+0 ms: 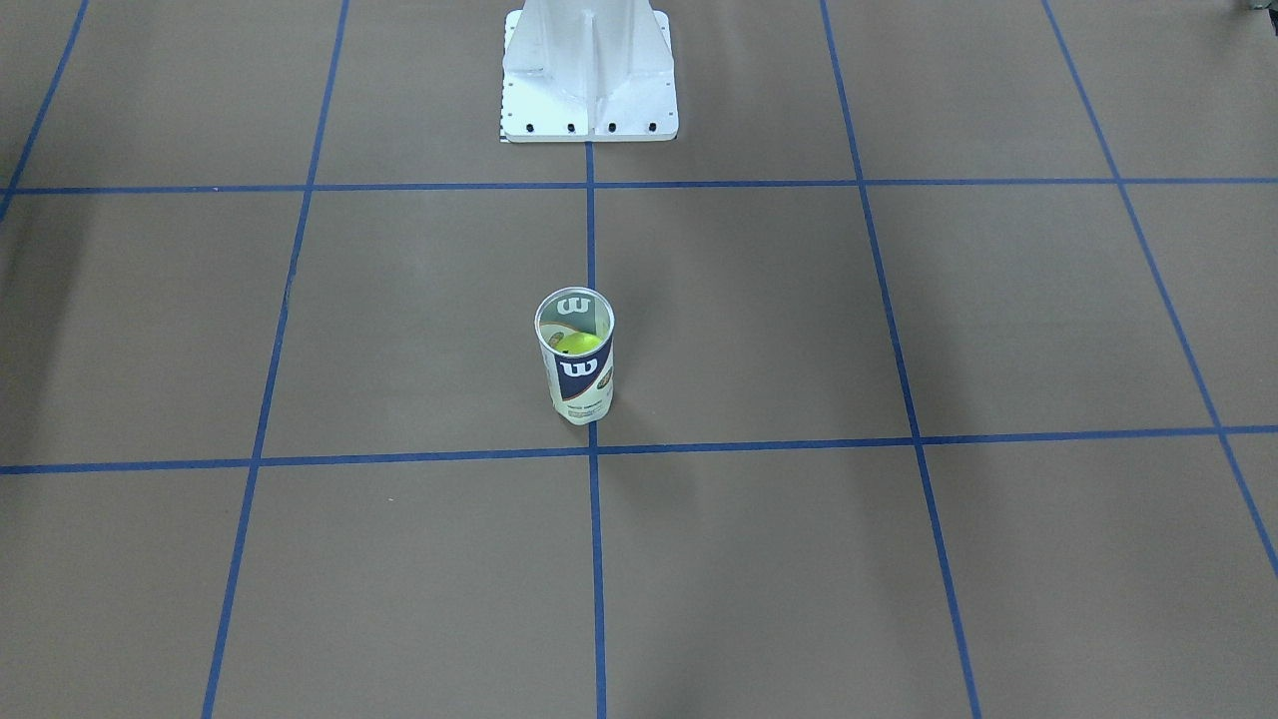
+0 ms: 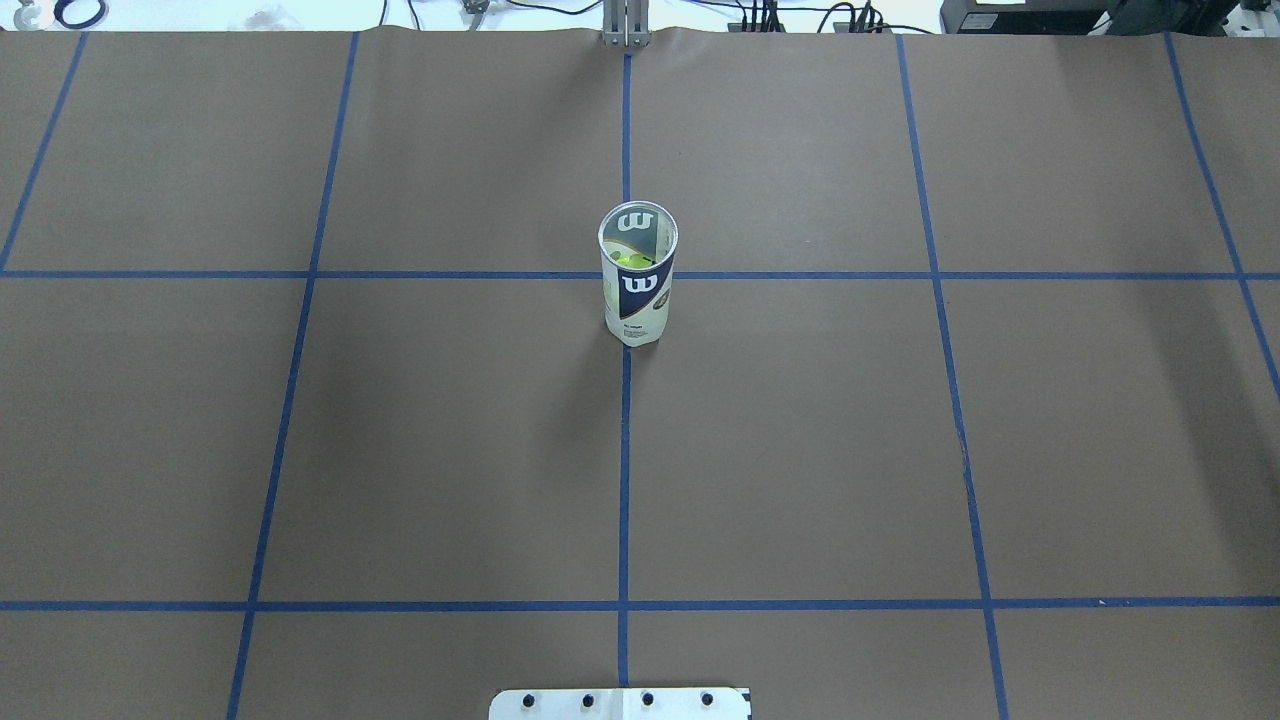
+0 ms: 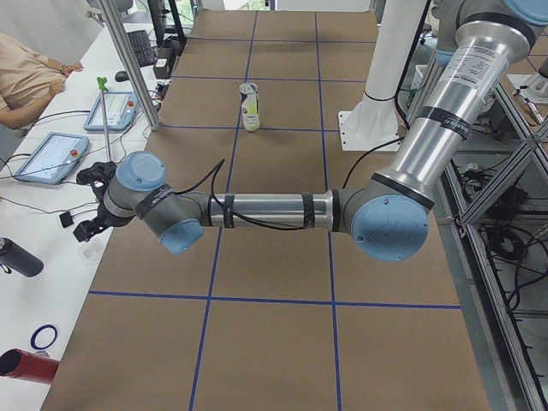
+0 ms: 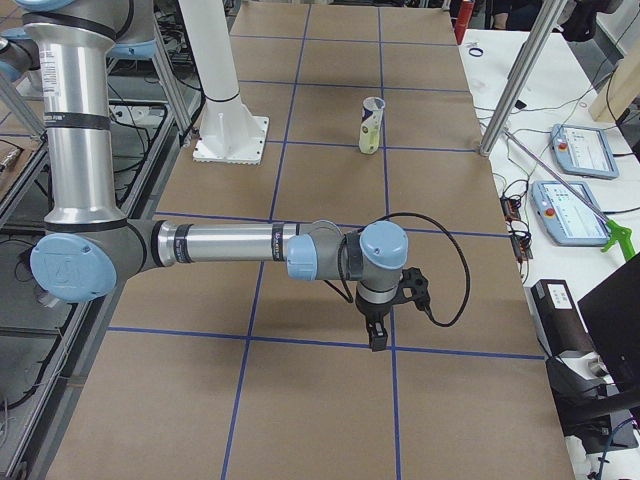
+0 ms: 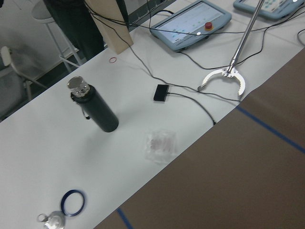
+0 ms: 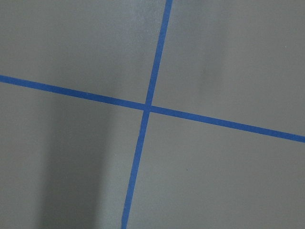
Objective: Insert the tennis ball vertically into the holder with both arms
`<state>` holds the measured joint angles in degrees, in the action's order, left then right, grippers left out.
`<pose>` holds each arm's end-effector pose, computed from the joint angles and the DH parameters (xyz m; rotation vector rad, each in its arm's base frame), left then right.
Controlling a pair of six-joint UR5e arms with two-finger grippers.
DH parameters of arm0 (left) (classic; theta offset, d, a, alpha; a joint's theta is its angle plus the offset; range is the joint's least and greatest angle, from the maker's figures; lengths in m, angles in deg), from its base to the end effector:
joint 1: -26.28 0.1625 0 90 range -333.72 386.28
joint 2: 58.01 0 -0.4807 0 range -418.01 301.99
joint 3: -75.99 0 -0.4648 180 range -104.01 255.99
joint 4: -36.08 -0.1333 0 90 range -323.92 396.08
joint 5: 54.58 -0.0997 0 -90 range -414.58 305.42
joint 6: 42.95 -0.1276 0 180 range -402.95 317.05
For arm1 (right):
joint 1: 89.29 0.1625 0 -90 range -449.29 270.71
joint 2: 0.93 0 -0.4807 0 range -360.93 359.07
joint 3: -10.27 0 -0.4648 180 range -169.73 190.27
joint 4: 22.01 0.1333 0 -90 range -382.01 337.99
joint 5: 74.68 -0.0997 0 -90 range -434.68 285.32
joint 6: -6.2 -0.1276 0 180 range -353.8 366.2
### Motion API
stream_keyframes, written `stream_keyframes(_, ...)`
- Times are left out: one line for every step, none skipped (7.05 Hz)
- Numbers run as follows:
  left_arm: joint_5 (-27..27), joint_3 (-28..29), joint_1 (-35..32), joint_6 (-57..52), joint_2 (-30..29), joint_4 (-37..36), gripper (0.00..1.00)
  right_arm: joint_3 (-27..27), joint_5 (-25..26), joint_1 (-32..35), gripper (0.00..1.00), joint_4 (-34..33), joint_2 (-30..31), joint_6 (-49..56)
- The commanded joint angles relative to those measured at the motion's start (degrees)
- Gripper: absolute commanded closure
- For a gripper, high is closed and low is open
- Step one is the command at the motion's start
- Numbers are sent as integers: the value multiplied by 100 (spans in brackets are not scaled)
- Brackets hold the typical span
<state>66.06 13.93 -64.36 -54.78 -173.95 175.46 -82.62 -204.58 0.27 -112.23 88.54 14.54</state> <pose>-0.0775 -0.8223 0.6120 0.8610 0.4152 0.4012 0.0470 -0.5738 0.7076 0.1015 -0.6917 -0.1664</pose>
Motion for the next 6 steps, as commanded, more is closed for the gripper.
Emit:
stream_keyframes(-1808, -183, 11, -1037, 177, -1056, 1, -2, 0, 0, 1, 39, 26, 0)
stream_keyframes(-2363, -350, 64, -1467, 90, -1942, 0, 7, 0, 0, 1, 39, 35, 0)
stream_keyframes(-2465, -691, 55, -1524, -15, -2760, 0, -2, 0, 0, 1, 48, 62, 0)
stream_keyframes(-2448, -938, 73, -1663, -138, -3595, 0, 7, 9, 0, 1, 109, 88, 0)
stream_keyframes(-2396, -1010, 64, -1778, -453, -4421, 0, 16, 9, 0, 1, 223, 140, -17)
stream_keyframes(-2569, -1028, 82, -1762, -421, -4768, 0, 16, 9, 0, 1, 232, 150, -17)
